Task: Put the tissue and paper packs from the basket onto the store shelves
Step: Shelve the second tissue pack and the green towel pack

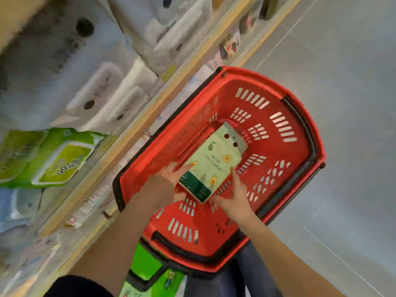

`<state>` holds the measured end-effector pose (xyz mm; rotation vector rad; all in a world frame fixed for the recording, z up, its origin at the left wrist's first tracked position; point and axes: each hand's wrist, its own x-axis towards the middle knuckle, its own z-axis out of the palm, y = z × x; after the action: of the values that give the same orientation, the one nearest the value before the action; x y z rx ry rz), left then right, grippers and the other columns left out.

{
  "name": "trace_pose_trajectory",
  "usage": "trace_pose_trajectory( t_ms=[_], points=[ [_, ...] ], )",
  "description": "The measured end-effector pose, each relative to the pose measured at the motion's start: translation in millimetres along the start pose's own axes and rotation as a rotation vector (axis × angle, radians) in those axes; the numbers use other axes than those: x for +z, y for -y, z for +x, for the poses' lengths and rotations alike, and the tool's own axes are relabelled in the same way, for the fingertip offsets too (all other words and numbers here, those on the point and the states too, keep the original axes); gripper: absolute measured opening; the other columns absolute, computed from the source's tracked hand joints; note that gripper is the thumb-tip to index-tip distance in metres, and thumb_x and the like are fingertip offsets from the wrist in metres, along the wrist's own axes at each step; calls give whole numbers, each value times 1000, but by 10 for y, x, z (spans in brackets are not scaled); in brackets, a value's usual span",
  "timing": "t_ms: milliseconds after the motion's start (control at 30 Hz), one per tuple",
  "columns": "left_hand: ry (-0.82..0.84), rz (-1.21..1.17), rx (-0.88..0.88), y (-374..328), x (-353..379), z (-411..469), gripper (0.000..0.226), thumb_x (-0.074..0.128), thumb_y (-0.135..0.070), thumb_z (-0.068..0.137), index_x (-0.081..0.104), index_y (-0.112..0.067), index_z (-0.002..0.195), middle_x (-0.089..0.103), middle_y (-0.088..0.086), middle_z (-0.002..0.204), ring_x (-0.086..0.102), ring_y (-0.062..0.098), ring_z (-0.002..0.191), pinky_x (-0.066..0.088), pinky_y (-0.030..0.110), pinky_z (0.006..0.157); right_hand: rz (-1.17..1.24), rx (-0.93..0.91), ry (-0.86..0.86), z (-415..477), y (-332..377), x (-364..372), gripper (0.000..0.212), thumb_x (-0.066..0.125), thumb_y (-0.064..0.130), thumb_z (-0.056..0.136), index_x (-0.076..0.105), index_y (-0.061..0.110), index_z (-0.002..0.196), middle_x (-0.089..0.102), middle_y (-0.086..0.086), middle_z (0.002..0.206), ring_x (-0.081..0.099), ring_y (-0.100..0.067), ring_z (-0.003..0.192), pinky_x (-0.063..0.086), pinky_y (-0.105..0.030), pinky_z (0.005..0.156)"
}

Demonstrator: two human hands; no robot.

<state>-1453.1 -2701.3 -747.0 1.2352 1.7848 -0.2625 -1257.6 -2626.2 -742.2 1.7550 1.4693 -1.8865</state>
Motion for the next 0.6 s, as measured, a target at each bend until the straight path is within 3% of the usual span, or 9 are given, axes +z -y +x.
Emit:
trace_pose_trajectory(
  t_ms=[33, 133, 200, 300, 400, 500, 567, 600],
  points=[
    [1, -6, 6, 68, 120, 172, 83, 64, -37, 80, 12, -39, 145, 18, 8, 153, 28, 30, 137, 35, 43, 105, 4, 20, -21, 191, -99, 32, 93, 70, 8, 75, 11, 24, 145, 23, -2, 132, 24, -11, 125, 25, 5, 86],
    [-30, -56, -8, 211, 417, 606, 83, 67, -32, 80, 16, -38, 145, 21, 9, 152, 34, 31, 134, 39, 44, 103, 41, 53, -125, 676, -306, 134, 91, 69, 7, 75, 14, 23, 146, 28, -12, 137, 28, -20, 128, 24, -16, 98],
    [-36, -60, -26, 285, 557, 833, 86, 68, -33, 80, 14, -39, 146, 18, 11, 153, 34, 32, 134, 38, 42, 105, 79, 106, -156, 941, -370, 224, 94, 68, 4, 73, 14, 27, 146, 30, -15, 137, 32, -24, 126, 27, -21, 101],
    [-43, -66, -50, 374, 729, 1101, 93, 70, -35, 78, 5, -45, 144, 15, 15, 154, 30, 34, 137, 34, 45, 108, 155, 151, -180, 1253, -483, 314, 101, 66, 1, 70, 10, 40, 144, 29, -15, 138, 42, -35, 124, 44, -40, 99],
    [-37, -112, -16, 433, 891, 1303, 105, 74, -39, 74, -6, -50, 141, 20, 13, 152, 32, 31, 137, 32, 43, 110, 193, 193, -139, 1404, -564, 344, 102, 65, 0, 73, 5, 44, 142, 13, -13, 147, 34, -29, 130, 41, -38, 102],
    [-28, -154, 6, 477, 1006, 1423, 118, 78, -45, 66, -19, -58, 133, 28, 14, 149, 39, 30, 132, 37, 44, 106, 181, 200, -103, 1463, -593, 395, 116, 71, 1, 70, -9, 47, 140, 1, -15, 151, 21, -29, 138, 30, -34, 107],
    [-31, -196, 17, 498, 1039, 1470, 123, 80, -46, 62, -21, -61, 130, 31, 12, 148, 40, 27, 131, 38, 44, 106, 129, 189, -75, 1483, -621, 448, 124, 73, 3, 69, -21, 47, 136, 3, -14, 150, 25, -27, 133, 30, -25, 98],
    [-37, -211, 28, 511, 1049, 1486, 124, 81, -46, 61, -20, -61, 131, 31, 11, 149, 38, 26, 133, 36, 42, 107, 112, 172, -73, 1498, -644, 473, 125, 73, 2, 69, -25, 45, 135, 9, -13, 147, 33, -24, 121, 30, -20, 89]
  ],
)
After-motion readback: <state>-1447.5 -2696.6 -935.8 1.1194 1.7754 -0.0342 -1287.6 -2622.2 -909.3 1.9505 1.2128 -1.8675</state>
